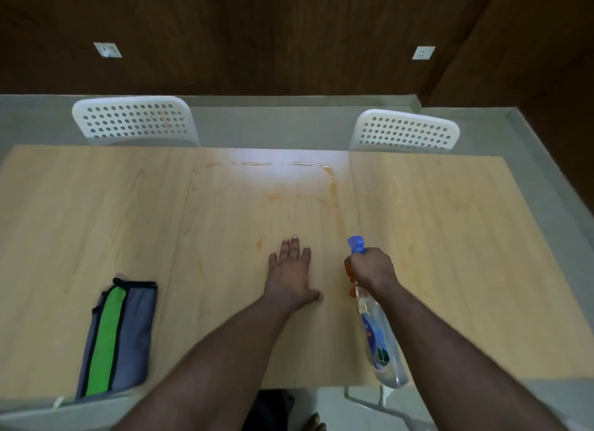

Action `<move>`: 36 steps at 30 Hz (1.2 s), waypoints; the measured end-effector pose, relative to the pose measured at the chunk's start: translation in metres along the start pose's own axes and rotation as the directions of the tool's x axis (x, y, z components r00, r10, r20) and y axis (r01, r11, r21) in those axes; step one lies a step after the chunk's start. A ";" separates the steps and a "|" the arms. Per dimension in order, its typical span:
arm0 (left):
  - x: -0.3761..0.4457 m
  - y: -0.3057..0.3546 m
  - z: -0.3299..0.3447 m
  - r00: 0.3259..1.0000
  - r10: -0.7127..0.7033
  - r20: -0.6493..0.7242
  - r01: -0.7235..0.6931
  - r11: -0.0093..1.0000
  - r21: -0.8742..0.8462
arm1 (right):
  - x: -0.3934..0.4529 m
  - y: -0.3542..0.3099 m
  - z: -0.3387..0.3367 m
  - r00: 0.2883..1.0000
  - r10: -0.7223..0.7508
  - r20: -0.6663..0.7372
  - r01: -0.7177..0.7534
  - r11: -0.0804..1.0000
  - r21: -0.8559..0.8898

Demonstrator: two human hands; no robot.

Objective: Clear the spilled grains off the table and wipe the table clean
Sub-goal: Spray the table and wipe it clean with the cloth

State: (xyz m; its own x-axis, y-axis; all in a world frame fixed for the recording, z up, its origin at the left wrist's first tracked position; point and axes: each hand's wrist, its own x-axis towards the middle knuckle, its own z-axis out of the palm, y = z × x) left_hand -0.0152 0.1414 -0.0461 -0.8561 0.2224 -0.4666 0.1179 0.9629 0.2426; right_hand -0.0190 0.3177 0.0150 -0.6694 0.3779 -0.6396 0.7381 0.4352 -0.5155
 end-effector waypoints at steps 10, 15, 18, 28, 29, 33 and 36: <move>-0.084 0.008 0.052 1.000 -0.015 -0.023 0.015 1.000 -0.015 | -0.067 0.093 0.009 0.992 -0.082 0.093 0.092 0.989 -0.117; -0.112 -0.002 0.068 0.997 -0.053 -0.051 0.051 0.998 -0.043 | -0.090 0.125 0.036 0.985 -0.145 0.092 0.162 0.961 -0.226; -0.128 -0.015 0.075 0.995 -0.078 -0.066 0.074 0.995 -0.061 | -0.102 0.132 0.053 0.976 -0.169 0.140 0.202 0.941 -0.272; -0.168 -0.083 0.080 0.970 -0.213 -0.117 0.194 0.969 -0.155 | -0.144 0.100 0.126 0.895 -0.253 0.366 0.394 0.834 -0.387; -0.172 -0.094 0.080 0.966 -0.226 -0.124 0.205 0.966 -0.160 | -0.148 0.092 0.137 0.877 -0.267 0.400 0.428 0.812 -0.397; -0.178 -0.131 0.078 0.954 -0.254 -0.157 0.222 0.955 -0.196 | -0.160 0.062 0.169 0.852 -0.255 0.457 0.452 0.799 -0.397; -0.178 -0.155 0.071 0.946 -0.268 -0.182 0.226 0.949 -0.221 | -0.162 0.038 0.189 0.844 -0.268 0.466 0.468 0.791 -0.393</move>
State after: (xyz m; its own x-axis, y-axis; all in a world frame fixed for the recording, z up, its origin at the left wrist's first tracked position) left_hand 0.1549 -0.0366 -0.0606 -0.9332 -0.0751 -0.3515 -0.1928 0.9300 0.3130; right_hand 0.1338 0.1186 -0.0086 -0.7233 -0.1782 -0.6671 0.2377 0.8428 -0.4829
